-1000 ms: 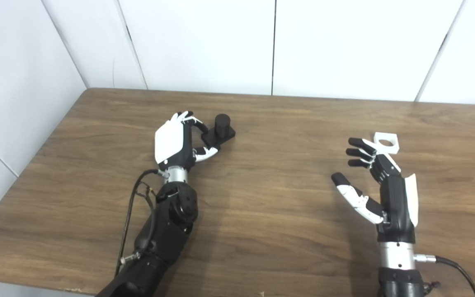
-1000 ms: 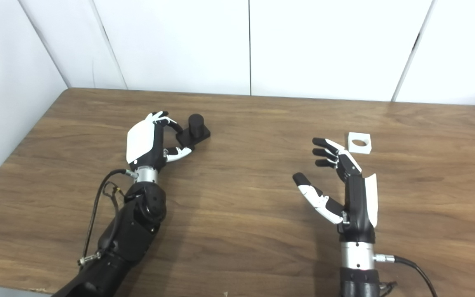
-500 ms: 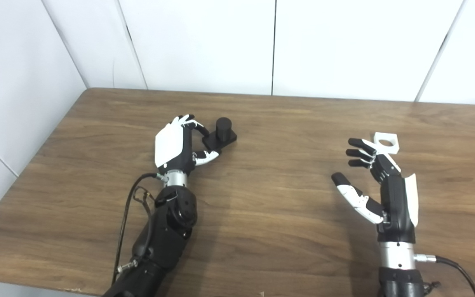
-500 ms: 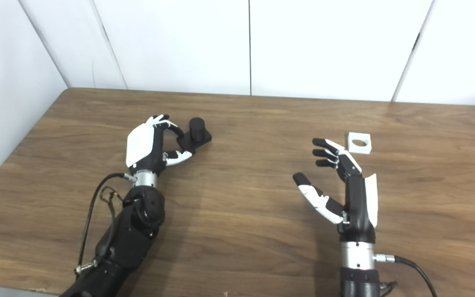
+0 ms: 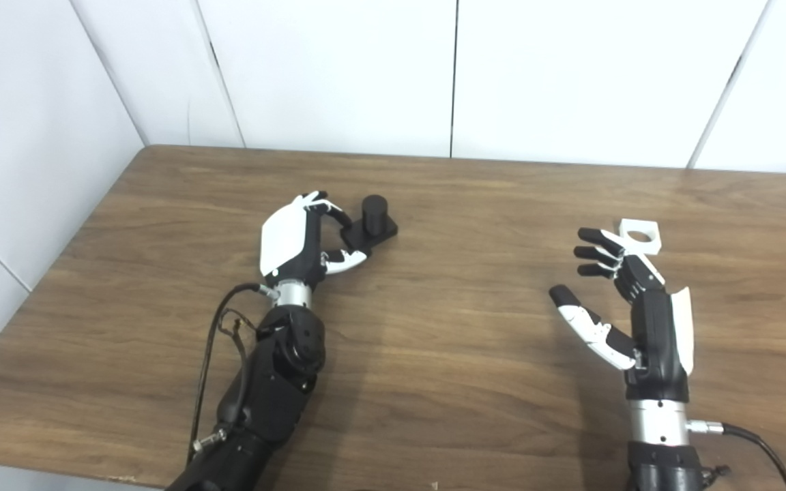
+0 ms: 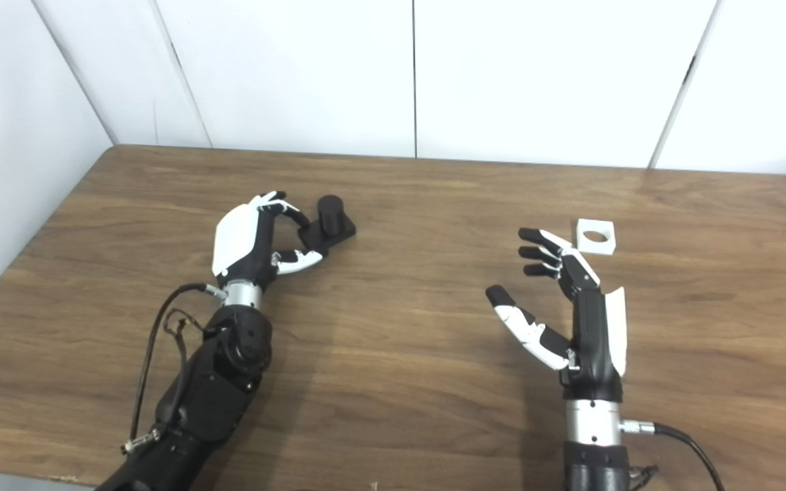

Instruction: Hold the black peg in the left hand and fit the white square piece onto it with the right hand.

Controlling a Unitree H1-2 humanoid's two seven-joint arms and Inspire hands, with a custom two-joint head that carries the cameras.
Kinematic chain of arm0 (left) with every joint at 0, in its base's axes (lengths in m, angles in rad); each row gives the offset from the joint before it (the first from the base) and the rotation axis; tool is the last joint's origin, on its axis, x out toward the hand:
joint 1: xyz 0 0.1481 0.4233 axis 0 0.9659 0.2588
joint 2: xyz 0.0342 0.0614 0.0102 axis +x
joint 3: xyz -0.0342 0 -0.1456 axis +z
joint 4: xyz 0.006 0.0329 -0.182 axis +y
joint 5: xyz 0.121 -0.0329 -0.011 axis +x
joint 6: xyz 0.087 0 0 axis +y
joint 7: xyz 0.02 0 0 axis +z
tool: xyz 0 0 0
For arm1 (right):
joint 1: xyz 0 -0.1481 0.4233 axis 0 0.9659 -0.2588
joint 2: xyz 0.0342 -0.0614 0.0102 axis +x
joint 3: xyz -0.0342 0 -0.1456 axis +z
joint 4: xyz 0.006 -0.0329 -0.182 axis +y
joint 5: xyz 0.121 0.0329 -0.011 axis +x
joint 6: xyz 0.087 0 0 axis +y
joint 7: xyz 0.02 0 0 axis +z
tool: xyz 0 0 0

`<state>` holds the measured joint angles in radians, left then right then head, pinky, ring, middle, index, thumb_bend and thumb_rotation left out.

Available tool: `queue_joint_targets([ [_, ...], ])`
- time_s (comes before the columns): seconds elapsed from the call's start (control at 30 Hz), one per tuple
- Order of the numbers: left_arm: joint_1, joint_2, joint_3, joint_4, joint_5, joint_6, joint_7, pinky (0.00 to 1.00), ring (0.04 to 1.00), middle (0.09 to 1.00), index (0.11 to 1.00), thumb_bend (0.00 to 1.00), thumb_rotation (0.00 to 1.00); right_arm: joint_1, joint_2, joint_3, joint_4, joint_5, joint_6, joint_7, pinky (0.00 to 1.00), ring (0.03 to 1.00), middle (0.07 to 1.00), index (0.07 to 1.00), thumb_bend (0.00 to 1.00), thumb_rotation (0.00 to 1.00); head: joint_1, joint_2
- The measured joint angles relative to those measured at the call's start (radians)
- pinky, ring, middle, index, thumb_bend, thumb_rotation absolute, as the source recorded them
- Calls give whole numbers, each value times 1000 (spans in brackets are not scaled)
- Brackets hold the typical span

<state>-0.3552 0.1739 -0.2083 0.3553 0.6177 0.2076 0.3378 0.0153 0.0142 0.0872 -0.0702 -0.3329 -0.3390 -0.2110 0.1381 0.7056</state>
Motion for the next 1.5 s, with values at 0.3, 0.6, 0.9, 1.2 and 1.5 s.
queue_joint_targets([
  [0.3,4,-5,-50,-11,-1,-23,-13,869,930,880,490,522,78,-1,0,-6,2,6,-8,0,608,705,763,722,531,381,-2,0],
  [0.6,33,-3,-87,-72,-37,-44,-91,865,936,895,491,522,79,-1,2,-10,2,5,-15,-3,611,707,766,736,514,375,-51,0],
  [0.9,76,1,-137,-158,-38,-62,-161,875,943,903,491,522,79,-1,4,-35,-5,9,9,-12,617,706,771,733,523,347,-63,3],
  [1.2,115,4,-168,-229,-39,-70,-214,869,950,911,492,522,79,5,-3,-69,-23,15,53,-12,607,698,768,743,515,315,-92,5],
  [1.5,176,21,-196,-334,-35,-79,-285,860,943,908,492,522,80,10,-3,-79,-34,14,81,-12,614,701,772,742,514,317,-123,6],
])
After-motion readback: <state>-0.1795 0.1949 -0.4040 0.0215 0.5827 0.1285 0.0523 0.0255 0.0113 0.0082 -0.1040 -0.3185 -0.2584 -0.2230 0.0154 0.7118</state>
